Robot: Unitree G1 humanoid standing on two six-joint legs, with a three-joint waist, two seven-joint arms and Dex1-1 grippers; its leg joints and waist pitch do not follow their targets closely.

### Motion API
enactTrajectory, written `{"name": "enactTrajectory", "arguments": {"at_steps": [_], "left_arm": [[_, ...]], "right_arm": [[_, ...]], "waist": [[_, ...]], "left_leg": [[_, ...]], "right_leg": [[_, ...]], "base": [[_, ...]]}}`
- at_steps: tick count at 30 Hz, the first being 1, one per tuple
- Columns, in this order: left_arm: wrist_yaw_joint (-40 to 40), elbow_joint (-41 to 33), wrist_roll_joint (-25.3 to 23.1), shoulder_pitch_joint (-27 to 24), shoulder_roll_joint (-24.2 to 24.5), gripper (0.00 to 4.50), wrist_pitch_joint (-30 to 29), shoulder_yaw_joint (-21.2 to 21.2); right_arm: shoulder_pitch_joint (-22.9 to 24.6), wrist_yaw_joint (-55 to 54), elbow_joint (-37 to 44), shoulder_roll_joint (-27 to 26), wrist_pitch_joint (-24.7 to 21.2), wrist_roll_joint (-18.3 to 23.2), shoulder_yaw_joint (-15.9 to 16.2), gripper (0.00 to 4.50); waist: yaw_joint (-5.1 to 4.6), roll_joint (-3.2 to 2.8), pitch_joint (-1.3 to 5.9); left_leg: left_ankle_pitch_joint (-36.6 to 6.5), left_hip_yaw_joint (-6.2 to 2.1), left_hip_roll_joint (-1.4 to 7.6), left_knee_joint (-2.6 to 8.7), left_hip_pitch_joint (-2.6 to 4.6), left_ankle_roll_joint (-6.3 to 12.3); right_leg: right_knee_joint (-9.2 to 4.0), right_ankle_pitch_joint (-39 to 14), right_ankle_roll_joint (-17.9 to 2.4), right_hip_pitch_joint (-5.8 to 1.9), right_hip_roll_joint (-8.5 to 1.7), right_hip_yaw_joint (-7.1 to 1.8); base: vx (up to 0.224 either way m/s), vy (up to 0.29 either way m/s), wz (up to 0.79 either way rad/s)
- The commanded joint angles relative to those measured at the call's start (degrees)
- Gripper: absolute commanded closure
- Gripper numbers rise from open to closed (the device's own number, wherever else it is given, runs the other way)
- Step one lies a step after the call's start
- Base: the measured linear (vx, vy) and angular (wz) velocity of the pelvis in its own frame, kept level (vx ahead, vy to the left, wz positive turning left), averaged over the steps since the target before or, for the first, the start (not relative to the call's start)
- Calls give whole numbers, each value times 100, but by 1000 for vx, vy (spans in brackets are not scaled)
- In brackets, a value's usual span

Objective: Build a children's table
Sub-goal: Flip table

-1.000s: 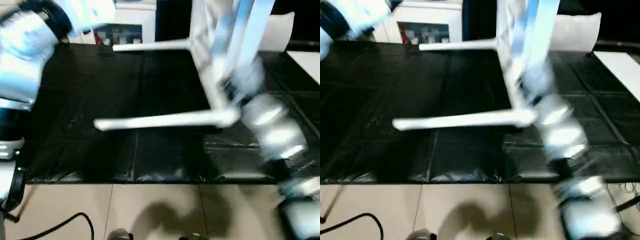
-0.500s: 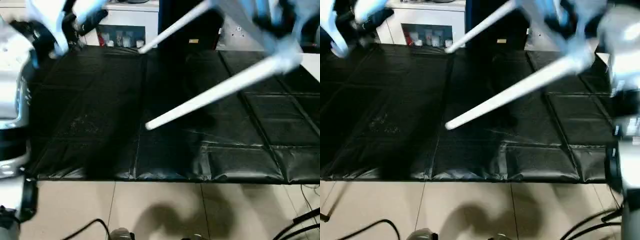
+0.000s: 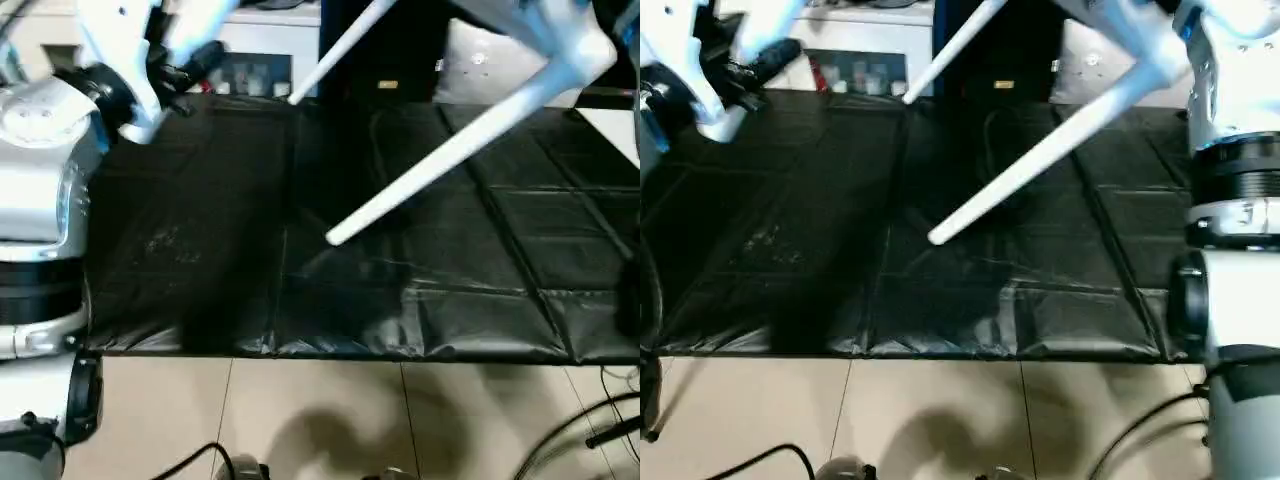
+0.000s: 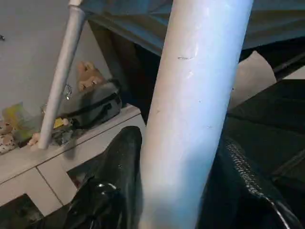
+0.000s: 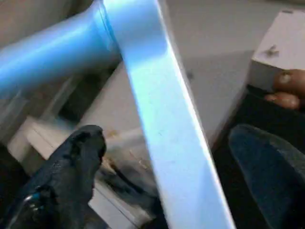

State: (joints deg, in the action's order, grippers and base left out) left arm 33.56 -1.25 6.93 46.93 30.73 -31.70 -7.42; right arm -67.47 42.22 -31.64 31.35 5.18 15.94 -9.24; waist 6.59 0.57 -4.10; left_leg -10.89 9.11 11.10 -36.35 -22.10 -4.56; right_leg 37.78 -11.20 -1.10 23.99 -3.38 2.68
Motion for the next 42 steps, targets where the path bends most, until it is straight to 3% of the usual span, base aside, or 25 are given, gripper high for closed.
{"name": "enactTrajectory", "arguments": {"at_steps": [1,3,4,5,6,8,9,11,13,17,22,26,27,30,33,35,38,39,42], "left_arm": [[55,159,162,-148,5,269,13,-174],[166,199,200,-218,31,271,181,-206],[259,223,231,-250,52,271,333,-208],[297,232,244,-263,60,272,394,-209],[468,245,318,-369,127,273,592,-217],[479,231,347,-428,160,275,575,-231],[509,225,374,-486,203,277,588,-246],[566,243,399,-512,233,280,622,-247],[625,276,403,-541,268,281,671,-253],[670,351,368,-588,363,284,798,-236],[707,378,420,-613,393,287,809,-230],[826,436,459,-599,410,287,859,-202],[939,449,457,-629,472,287,921,-141],[954,449,476,-642,471,288,913,-141],[976,450,510,-670,468,290,889,-141],[1000,440,563,-752,458,290,861,-173],[982,437,593,-807,439,290,847,-215],[975,463,623,-917,444,290,842,-266],[954,566,617,-1064,473,291,940,-306]], "right_arm": [[716,471,526,-72,-459,606,-201,0],[1265,549,849,-140,-663,840,-232,0],[1485,474,939,-167,-766,856,-226,0],[1573,444,975,-178,-808,862,-223,0],[2161,253,1137,-272,-1022,847,-188,0],[2489,124,1211,-359,-1159,848,-216,0],[2913,-54,1327,-509,-1381,926,-304,0],[3239,-156,1447,-605,-1568,996,-347,0],[3586,-340,1604,-668,-1799,1037,-386,0],[3911,-1031,1719,-720,-2204,778,-393,0],[3809,-1343,1587,-826,-2424,724,-385,0],[3307,-1452,818,-979,-2013,708,-473,0],[2768,-1382,-17,-1048,-1597,603,-446,0],[2536,-1292,-368,-1068,-1464,571,-426,0],[2134,-1160,-935,-1139,-1317,683,-541,0],[1754,-830,-1388,-1207,-1241,952,-757,0],[1636,-555,-1455,-1244,-1253,1166,-889,0],[1546,48,-1392,-1257,-1310,1430,-952,0],[1634,580,-1021,-1198,-1426,1597,-856,0]], "waist": [[-18,-70,468],[-31,-94,508],[-37,-70,501],[-38,-97,493],[-29,-111,492],[-38,-131,485],[-37,-128,481],[-38,-156,458],[-39,-141,461],[-54,-146,437],[-102,-165,437],[-154,-189,441],[-184,-189,455],[-176,-193,436],[-158,-190,469],[-153,-139,478],[-133,-165,467],[-136,-121,487],[-112,-132,486]], "left_leg": [[-753,1,101,380,42,176],[-625,-22,99,379,33,162],[-626,-5,85,383,43,179],[-723,-15,86,397,47,135],[-762,-13,80,404,64,81],[-869,-16,79,409,64,28],[-814,-16,71,409,56,26],[-868,-17,75,422,62,33],[-854,-15,83,429,63,39],[-828,-17,70,448,54,-26],[-863,-18,72,453,61,-31],[-871,-15,63,444,60,-55],[-912,-13,58,434,51,-66],[-959,-3,68,432,58,-39],[-732,6,76,426,51,52],[-674,11,85,431,46,113],[-704,18,99,427,49,177],[-660,25,99,422,50,219],[-564,27,104,414,35,314]], "right_leg": [[-419,-294,-1234,-374,-303,-220],[-383,-141,-1309,-406,-323,-197],[-423,-153,-1299,-402,-313,-200],[-447,-339,-1305,-400,-323,-191],[-472,-472,-1259,-397,-326,-195],[-468,-640,-1275,-387,-331,-192],[-466,-664,-1242,-391,-325,-194],[-498,-860,-1191,-366,-334,-199],[-515,-921,-1158,-373,-336,-203],[-536,-1190,-1041,-354,-335,-200],[-542,-1204,-999,-347,-337,-202],[-534,-1105,-1106,-339,-340,-198],[-520,-1123,-1196,-338,-358,-194],[-525,-1112,-1251,-335,-356,-200],[-480,-705,-1327,-362,-350,-203],[-463,-568,-1395,-372,-349,-198],[-470,-637,-1399,-365,-358,-199],[-452,-565,-1416,-383,-365,-202],[-450,-511,-1416,-380,-358,-190]], "base": [[0,0,0],[0,0,0],[0,0,0],[0,0,0],[0,0,0],[0,0,0],[0,0,0],[0,0,0],[0,0,0],[0,0,0],[0,0,0],[0,0,0],[0,0,0],[0,0,0],[0,0,0],[0,0,0],[0,0,0],[0,0,0],[0,0,0]]}}
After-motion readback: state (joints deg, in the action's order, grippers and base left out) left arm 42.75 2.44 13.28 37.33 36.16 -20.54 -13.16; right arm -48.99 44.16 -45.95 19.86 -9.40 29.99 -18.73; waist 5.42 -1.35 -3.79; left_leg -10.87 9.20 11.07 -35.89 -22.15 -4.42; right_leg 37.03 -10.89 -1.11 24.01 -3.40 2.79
